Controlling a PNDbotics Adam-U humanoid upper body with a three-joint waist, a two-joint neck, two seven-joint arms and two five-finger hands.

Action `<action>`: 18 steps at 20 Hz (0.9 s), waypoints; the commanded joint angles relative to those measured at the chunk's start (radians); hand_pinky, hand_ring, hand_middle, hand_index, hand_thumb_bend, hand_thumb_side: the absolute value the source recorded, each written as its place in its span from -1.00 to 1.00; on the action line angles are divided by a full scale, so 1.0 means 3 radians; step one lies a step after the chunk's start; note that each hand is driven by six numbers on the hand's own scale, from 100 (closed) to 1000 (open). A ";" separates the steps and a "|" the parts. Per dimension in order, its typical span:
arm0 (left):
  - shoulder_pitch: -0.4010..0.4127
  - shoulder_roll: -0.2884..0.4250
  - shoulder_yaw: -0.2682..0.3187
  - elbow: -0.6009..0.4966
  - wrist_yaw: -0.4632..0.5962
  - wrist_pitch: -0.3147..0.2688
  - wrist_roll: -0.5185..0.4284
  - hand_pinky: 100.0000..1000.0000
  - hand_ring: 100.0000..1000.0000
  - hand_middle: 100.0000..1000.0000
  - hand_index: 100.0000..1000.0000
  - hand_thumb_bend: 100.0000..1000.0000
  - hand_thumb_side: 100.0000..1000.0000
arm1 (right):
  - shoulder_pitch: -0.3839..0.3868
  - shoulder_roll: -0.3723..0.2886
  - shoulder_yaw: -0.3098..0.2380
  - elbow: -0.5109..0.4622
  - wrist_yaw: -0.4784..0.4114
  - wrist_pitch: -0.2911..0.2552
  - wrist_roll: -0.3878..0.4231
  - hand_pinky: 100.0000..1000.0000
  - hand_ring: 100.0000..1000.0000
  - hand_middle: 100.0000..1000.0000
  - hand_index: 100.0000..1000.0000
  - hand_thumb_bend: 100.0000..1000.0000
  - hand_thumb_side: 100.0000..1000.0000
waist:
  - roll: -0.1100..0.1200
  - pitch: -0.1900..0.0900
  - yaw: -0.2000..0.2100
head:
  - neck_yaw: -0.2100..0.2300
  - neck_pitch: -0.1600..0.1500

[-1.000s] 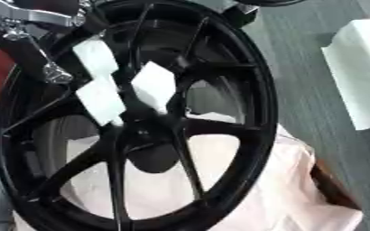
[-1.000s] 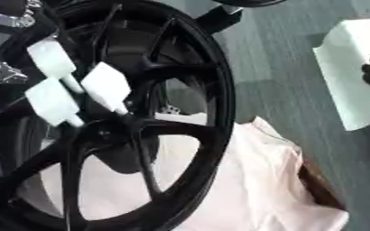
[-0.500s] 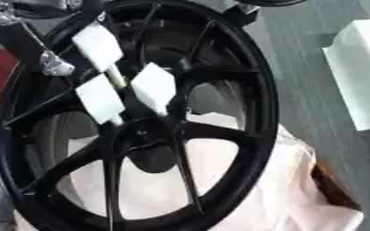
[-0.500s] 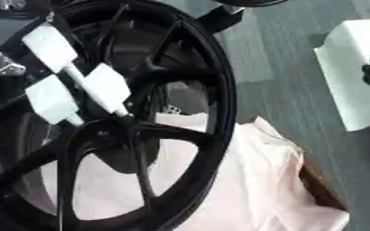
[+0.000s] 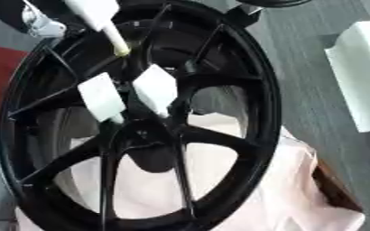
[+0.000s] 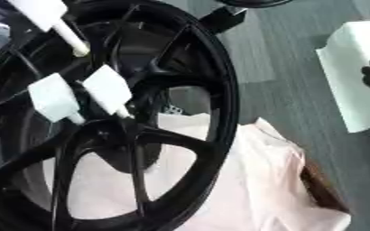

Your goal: Pull the pin out of the wheel hub.

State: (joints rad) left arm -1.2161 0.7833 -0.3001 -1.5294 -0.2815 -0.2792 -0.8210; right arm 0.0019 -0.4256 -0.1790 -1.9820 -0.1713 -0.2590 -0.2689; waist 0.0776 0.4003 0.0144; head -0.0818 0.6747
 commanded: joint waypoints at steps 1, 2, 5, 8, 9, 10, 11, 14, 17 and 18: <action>-0.0017 0.0205 0.0384 0.0200 0.0004 0.0024 0.0168 0.45 0.13 -0.46 -0.27 -1.00 -0.75 | 0.0022 -0.0055 -0.0044 -0.0060 -0.0008 -0.0011 -0.0016 0.64 0.53 0.41 0.63 -1.00 0.18 | -0.0023 -0.0112 0.0029 | -0.0022 0.0006; 0.0023 0.0256 0.0508 0.0312 -0.0015 0.0061 0.0269 0.45 0.14 -0.46 -0.26 -1.00 -0.74 | 0.0033 -0.0061 -0.0052 -0.0060 -0.0004 -0.0019 -0.0021 0.64 0.53 0.41 0.63 -1.00 0.18 | -0.0024 -0.0121 0.0049 | -0.0033 0.0016; 0.0174 0.0389 0.0829 0.0613 -0.0057 0.0130 0.0549 0.45 0.13 -0.48 -0.25 -1.00 -0.57 | 0.0058 -0.0070 -0.0076 -0.0060 0.0001 -0.0036 -0.0045 0.64 0.53 0.41 0.63 -1.00 0.18 | -0.0029 -0.0146 0.0106 | -0.0066 0.0035; 0.0330 0.0502 0.1095 0.0914 -0.0084 0.0204 0.0838 0.44 0.13 -0.49 -0.24 -1.00 -0.44 | 0.0077 -0.0084 -0.0095 -0.0060 -0.0003 -0.0049 -0.0063 0.64 0.52 0.41 0.63 -1.00 0.17 | -0.0037 -0.0179 0.0162 | -0.0095 0.0049; 0.0384 0.0535 0.1157 0.1001 -0.0110 0.0221 0.0936 0.44 0.12 -0.49 -0.24 -1.00 -0.46 | 0.0081 -0.0090 -0.0100 -0.0060 -0.0006 -0.0054 -0.0066 0.64 0.52 0.41 0.63 -1.00 0.17 | -0.0040 -0.0188 0.0179 | -0.0098 0.0051; 0.0445 0.0564 0.1207 0.1056 -0.0147 0.0230 0.1036 0.44 0.13 -0.48 -0.24 -1.00 -0.46 | 0.0085 -0.0094 -0.0106 -0.0060 -0.0009 -0.0059 -0.0070 0.64 0.52 0.41 0.63 -1.00 0.17 | -0.0044 -0.0194 0.0195 | -0.0098 0.0048; 0.0514 0.0587 0.1247 0.1093 -0.0174 0.0234 0.1134 0.44 0.12 -0.48 -0.23 -1.00 -0.42 | 0.0088 -0.0094 -0.0113 -0.0060 -0.0012 -0.0062 -0.0075 0.64 0.52 0.41 0.63 -1.00 0.17 | -0.0049 -0.0197 0.0211 | -0.0100 0.0043; 0.0734 0.0653 0.1322 0.1193 -0.0230 0.0269 0.1372 0.43 0.13 -0.46 -0.21 -1.00 -0.41 | 0.0085 -0.0090 -0.0127 -0.0060 -0.0020 -0.0071 -0.0086 0.64 0.52 0.41 0.63 -1.00 0.17 | -0.0066 -0.0197 0.0239 | -0.0102 0.0029; 0.0933 0.0675 0.1383 0.1282 -0.0245 0.0304 0.1569 0.44 0.14 -0.44 -0.18 -1.00 -0.42 | 0.0076 -0.0081 -0.0136 -0.0060 -0.0025 -0.0077 -0.0091 0.64 0.52 0.41 0.63 -1.00 0.17 | -0.0077 -0.0191 0.0237 | -0.0102 0.0014; 0.1001 0.0682 0.1394 0.1296 -0.0252 0.0313 0.1617 0.45 0.15 -0.40 -0.14 -1.00 -0.45 | 0.0073 -0.0076 -0.0138 -0.0060 -0.0028 -0.0077 -0.0094 0.64 0.52 0.41 0.63 -1.00 0.17 | -0.0081 -0.0188 0.0233 | -0.0106 0.0006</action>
State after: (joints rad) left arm -0.9065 0.9309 0.0955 -1.1407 -0.3544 -0.1884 -0.3611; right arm 0.0268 -0.4277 -0.2097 -1.9820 -0.1750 -0.2814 -0.2914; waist 0.0535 0.3694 0.0834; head -0.1104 0.6838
